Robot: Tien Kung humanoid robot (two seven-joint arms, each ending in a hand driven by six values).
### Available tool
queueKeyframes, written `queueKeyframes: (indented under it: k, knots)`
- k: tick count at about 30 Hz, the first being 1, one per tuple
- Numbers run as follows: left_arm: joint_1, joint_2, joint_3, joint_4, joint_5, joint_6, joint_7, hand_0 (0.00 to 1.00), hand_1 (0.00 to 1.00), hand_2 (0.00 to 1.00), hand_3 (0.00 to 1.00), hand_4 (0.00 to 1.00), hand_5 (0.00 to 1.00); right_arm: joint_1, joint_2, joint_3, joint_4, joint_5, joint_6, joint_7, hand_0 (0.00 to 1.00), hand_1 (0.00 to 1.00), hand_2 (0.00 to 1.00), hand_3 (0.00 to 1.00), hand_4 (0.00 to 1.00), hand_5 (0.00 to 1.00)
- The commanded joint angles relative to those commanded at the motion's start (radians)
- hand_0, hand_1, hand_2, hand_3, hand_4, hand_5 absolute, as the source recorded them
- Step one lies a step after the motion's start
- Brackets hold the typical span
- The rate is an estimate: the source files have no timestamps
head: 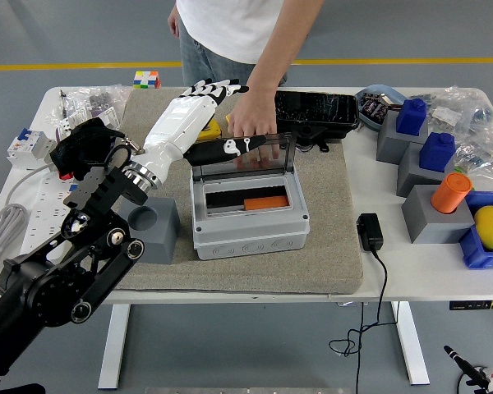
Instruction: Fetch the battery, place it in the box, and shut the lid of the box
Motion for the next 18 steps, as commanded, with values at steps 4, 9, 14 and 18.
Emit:
queueKeyframes:
  k: [4, 9, 14, 18]
  knots:
    - [0.03, 0.015, -0.046, -0.042, 0.006, -0.119, 0.077, 0.888, 0.83, 0.792, 0.777, 0.998, 0.998, 0.002, 0.0, 0.0, 0.0, 0.004, -0.001, 0.001, 0.858, 0.815, 0.792, 0.849, 0.998, 0.998]
    - [0.063, 0.032, -0.058, -0.075, -0.005, -0.208, 0.138, 0.767, 0.749, 0.741, 0.752, 0.998, 0.998, 0.001, 0.0, 0.001, 0.0, 0.004, -0.001, 0.001, 0.857, 0.816, 0.79, 0.848, 0.998, 0.998]
    - [0.105, 0.028, -0.06, -0.071, -0.018, -0.244, 0.142, 0.746, 0.741, 0.719, 0.696, 0.998, 0.998, 0.002, 0.001, -0.004, 0.0, 0.01, -0.001, 0.002, 0.856, 0.813, 0.79, 0.848, 0.998, 0.998]
    - [0.123, 0.023, -0.063, -0.099, -0.024, -0.243, 0.125, 0.738, 0.733, 0.702, 0.674, 0.998, 0.998, 0.0, 0.001, 0.004, 0.0, 0.003, -0.001, 0.001, 0.856, 0.813, 0.789, 0.848, 0.998, 0.998]
